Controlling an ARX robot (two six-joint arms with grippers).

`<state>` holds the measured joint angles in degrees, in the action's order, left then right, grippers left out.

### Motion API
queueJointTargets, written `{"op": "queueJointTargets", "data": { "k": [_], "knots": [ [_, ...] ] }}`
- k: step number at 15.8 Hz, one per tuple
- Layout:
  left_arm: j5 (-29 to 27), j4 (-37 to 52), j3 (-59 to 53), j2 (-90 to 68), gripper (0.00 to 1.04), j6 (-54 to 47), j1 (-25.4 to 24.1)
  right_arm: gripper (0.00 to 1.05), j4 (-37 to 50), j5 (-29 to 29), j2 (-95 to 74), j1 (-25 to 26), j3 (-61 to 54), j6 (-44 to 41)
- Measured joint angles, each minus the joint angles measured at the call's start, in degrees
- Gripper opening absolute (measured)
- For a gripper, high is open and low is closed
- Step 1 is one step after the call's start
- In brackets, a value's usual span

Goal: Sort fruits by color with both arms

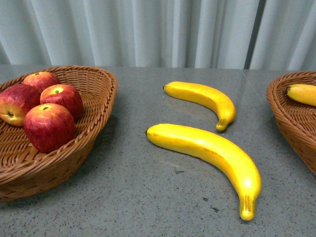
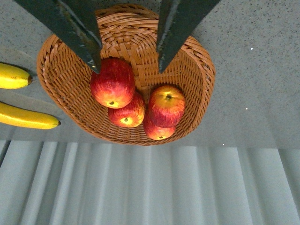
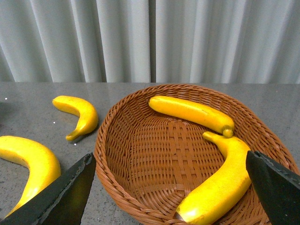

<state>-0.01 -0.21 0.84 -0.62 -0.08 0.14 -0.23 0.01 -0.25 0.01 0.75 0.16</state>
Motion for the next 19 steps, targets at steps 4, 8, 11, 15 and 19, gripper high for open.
{"op": "queueJointTargets", "data": {
  "k": [4,8,11,15,19],
  "knots": [
    [0.0,0.0,0.0,0.0,0.83,0.0,0.0,0.98,0.0,0.0,0.0,0.0,0.0,0.0],
    [0.0,0.0,0.0,0.0,0.98,0.0,0.0,0.98,0.0,0.0,0.0,0.0,0.0,0.0],
    [0.0,0.0,0.0,0.0,0.98,0.0,0.0,0.98,-3.4,2.5,-1.1,0.9,0.9,1.1],
    [0.0,0.0,0.0,0.0,0.98,0.0,0.0,0.98,29.6,3.7,-50.1,-13.3,21.3,-0.5],
    [0.0,0.0,0.0,0.0,0.98,0.0,0.0,0.98,24.0,3.0,-81.5,-25.2,42.7,-5.9]
  ]
}}
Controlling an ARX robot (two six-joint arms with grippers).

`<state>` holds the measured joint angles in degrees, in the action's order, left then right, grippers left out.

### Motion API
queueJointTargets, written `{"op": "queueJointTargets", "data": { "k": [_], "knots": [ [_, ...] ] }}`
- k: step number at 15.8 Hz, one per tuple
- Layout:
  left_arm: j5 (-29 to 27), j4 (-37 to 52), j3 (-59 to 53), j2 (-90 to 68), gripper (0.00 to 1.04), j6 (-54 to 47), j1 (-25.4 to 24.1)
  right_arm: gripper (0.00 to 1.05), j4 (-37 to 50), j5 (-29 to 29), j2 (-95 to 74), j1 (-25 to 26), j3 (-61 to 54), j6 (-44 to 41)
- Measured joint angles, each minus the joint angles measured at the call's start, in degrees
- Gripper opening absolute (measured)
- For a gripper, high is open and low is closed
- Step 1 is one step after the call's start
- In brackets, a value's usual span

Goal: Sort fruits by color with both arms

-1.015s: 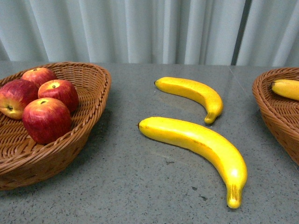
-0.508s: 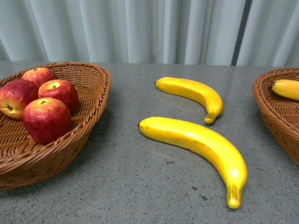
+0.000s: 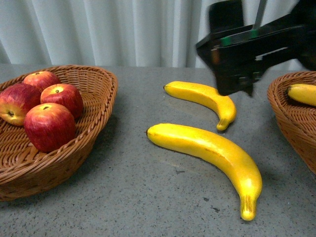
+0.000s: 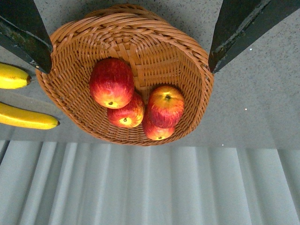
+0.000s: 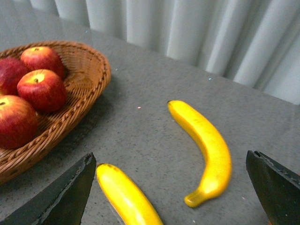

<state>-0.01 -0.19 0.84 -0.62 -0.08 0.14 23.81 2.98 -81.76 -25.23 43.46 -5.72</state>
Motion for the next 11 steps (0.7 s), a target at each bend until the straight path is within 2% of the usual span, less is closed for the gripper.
{"op": "queueJointTargets", "data": {
  "k": [2,6,9,11],
  "knots": [
    [0.0,0.0,0.0,0.0,0.98,0.0,0.0,0.98,-3.8,0.0,-6.8,-1.5,7.0,-2.0],
    [0.0,0.0,0.0,0.0,0.98,0.0,0.0,0.98,-8.3,-0.1,-11.1,-2.2,11.3,-3.9],
    [0.0,0.0,0.0,0.0,0.98,0.0,0.0,0.98,-20.0,3.2,-15.8,-2.1,14.6,-7.2],
    [0.0,0.0,0.0,0.0,0.98,0.0,0.0,0.98,-24.7,2.9,-17.3,-2.1,15.4,-9.7]
  ]
}}
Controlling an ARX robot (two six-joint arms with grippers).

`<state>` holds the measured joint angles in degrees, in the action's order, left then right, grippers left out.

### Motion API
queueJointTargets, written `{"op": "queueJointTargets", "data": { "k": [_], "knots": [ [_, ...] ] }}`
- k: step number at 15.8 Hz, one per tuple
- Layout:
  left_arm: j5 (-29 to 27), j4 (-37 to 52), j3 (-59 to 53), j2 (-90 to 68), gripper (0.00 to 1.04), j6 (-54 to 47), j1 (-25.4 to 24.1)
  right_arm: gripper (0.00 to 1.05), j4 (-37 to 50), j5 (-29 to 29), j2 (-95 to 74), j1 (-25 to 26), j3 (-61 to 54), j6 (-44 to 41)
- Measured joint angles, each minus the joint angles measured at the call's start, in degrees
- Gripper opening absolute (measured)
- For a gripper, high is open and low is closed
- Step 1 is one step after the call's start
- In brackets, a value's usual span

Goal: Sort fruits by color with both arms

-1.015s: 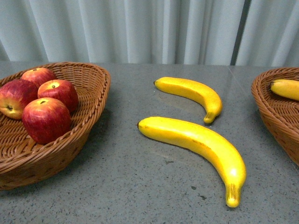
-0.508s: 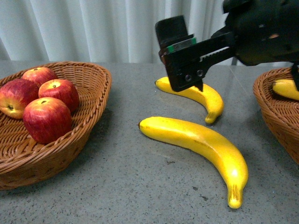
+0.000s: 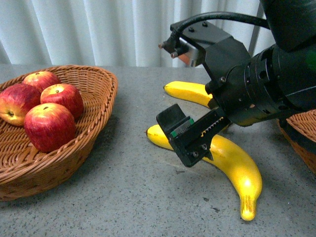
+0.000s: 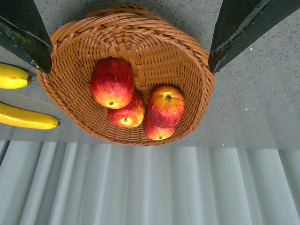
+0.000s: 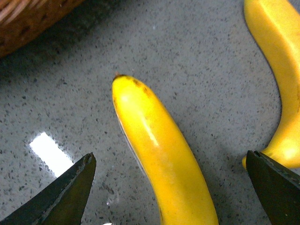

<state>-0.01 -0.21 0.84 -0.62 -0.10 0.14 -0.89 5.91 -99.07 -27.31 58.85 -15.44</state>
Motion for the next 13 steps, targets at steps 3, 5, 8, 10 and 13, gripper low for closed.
{"op": "queueJointTargets", "data": {
  "k": [3,5,8,10,13],
  "knots": [
    [0.0,0.0,0.0,0.0,0.98,0.0,0.0,0.98,-3.1,-2.2,-3.5,0.4,1.8,-2.7],
    [0.0,0.0,0.0,0.0,0.98,0.0,0.0,0.98,-5.0,-3.2,-4.9,0.8,3.1,-2.7],
    [0.0,0.0,0.0,0.0,0.98,0.0,0.0,0.98,-7.5,-4.3,-6.8,1.1,4.2,-3.4],
    [0.0,0.0,0.0,0.0,0.98,0.0,0.0,0.98,-8.0,-4.5,-7.1,1.1,4.2,-4.3],
    [0.0,0.0,0.0,0.0,0.98,0.0,0.0,0.69,-6.8,-4.7,-7.1,1.1,4.0,-5.5]
  ]
}}
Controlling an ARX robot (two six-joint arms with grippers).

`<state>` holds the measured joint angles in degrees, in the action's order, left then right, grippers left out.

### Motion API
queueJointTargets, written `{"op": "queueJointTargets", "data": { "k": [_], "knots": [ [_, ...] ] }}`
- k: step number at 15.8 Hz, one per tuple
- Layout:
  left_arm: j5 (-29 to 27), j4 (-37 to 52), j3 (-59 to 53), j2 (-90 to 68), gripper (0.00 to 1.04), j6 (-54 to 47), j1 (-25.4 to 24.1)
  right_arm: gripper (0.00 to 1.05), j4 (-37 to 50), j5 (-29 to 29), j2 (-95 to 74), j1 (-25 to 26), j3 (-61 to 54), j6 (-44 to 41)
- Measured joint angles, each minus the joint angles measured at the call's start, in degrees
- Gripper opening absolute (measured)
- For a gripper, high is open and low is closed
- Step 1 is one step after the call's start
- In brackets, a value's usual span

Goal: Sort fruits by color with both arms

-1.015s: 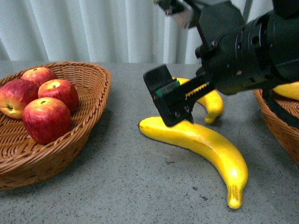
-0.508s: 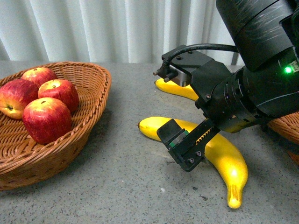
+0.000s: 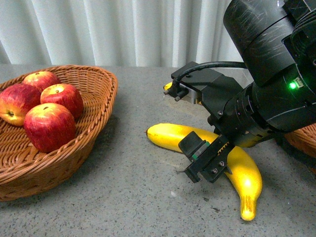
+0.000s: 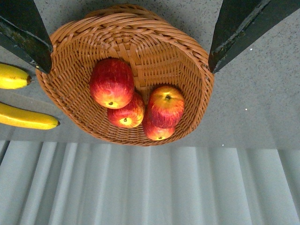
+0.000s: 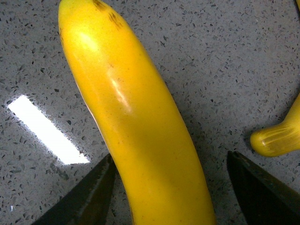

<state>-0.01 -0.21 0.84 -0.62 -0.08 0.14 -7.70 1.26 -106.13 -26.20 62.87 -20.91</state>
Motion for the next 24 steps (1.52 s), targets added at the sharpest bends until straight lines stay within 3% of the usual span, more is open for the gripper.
{"op": "queueJointTargets", "data": {
  "k": [2,4,7,9,10,13,15,17,23,24],
  "knots": [
    [0.0,0.0,0.0,0.0,0.98,0.0,0.0,0.49,0.5,0.1,0.0,0.0,0.0,0.1],
    [0.0,0.0,0.0,0.0,0.98,0.0,0.0,0.35,0.9,1.1,0.2,0.8,0.0,0.8],
    [0.0,0.0,0.0,0.0,0.98,0.0,0.0,0.34,2.1,7.0,5.2,4.4,0.5,5.8],
    [0.0,0.0,0.0,0.0,0.98,0.0,0.0,0.34,5.0,9.5,12.8,10.0,1.3,9.1],
    [0.0,0.0,0.0,0.0,0.98,0.0,0.0,0.34,9.6,8.7,17.5,15.8,0.2,8.1],
    [0.0,0.0,0.0,0.0,0.98,0.0,0.0,0.34,6.2,10.6,21.9,31.5,-7.1,-1.0],
    [0.0,0.0,0.0,0.0,0.98,0.0,0.0,0.34,3.7,13.1,23.0,35.9,-10.2,-5.6],
    [0.0,0.0,0.0,0.0,0.98,0.0,0.0,0.34,3.2,14.5,25.4,37.2,-12.3,-9.4],
    [0.0,0.0,0.0,0.0,0.98,0.0,0.0,0.97,2.1,13.6,26.4,30.8,-8.7,-10.6],
    [0.0,0.0,0.0,0.0,0.98,0.0,0.0,0.99,3.1,12.7,25.8,28.9,-6.8,-9.7]
  ]
}}
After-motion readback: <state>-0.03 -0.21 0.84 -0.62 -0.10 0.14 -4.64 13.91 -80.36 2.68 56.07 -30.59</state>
